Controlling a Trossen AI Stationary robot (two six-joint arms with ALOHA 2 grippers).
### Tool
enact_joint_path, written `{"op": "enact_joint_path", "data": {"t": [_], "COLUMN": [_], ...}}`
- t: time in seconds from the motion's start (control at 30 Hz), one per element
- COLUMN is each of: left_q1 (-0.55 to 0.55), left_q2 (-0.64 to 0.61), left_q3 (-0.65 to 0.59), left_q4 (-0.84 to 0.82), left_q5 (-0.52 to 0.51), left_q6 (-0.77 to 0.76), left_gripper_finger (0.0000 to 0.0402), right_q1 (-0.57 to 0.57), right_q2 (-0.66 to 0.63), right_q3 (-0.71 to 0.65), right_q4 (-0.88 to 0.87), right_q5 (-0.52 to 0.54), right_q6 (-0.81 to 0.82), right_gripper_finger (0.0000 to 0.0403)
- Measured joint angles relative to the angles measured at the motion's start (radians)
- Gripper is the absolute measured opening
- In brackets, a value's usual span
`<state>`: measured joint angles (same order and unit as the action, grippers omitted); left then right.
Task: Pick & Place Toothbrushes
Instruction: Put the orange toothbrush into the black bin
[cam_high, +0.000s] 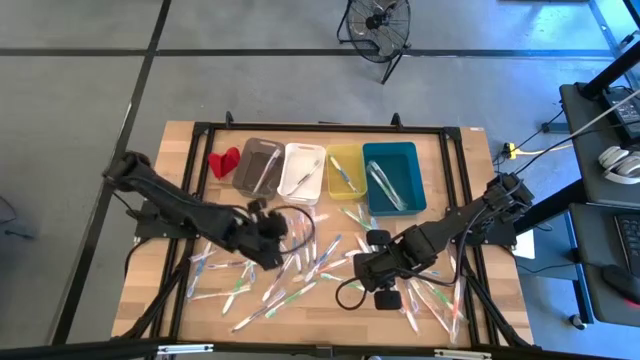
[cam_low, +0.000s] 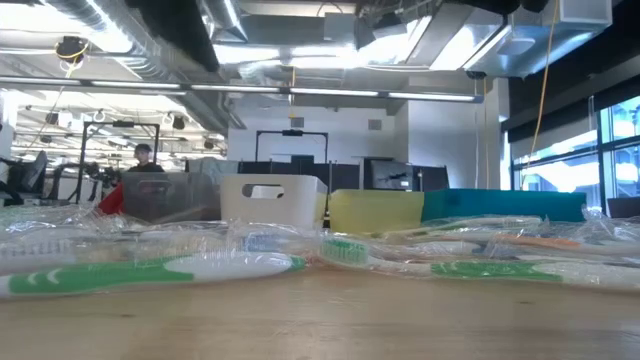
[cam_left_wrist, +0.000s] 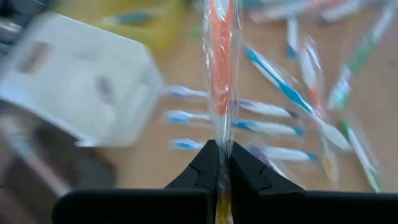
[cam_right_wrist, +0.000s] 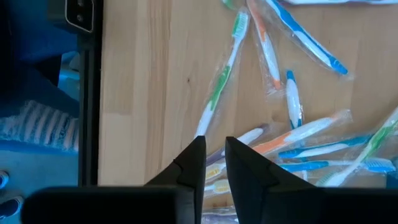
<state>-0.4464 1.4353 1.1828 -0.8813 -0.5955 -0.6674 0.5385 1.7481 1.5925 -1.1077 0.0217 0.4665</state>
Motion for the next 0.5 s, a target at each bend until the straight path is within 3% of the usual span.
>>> {"op": "enact_joint_path", "data": {"t": [0.17,0.33,0.5], "left_q1": [0.006,0.062,0.113], "left_q2": [-0.127,-0.238,-0.316], "left_q3": [0.0,0.0,0.0], "left_q4": [-0.16,-0.346,-0.358], "left_q5": [-0.172,-0.25,-0.271], "left_q6": [-0.076,-0.19,-0.179], "left_gripper_finger": [0.0008,0.0008,0.0008], "right_q1": [0.006,0.009,0.009], "right_q2": [0.0,0.0,0.0], "right_q3": [0.0,0.0,0.0], "right_q4": [0.008,0.009,0.01], "right_q5": [0.062,0.143,0.226], "right_q6": [0.005,0.037,0.078], "right_gripper_finger": [0.0071,0.007,0.0059]}}
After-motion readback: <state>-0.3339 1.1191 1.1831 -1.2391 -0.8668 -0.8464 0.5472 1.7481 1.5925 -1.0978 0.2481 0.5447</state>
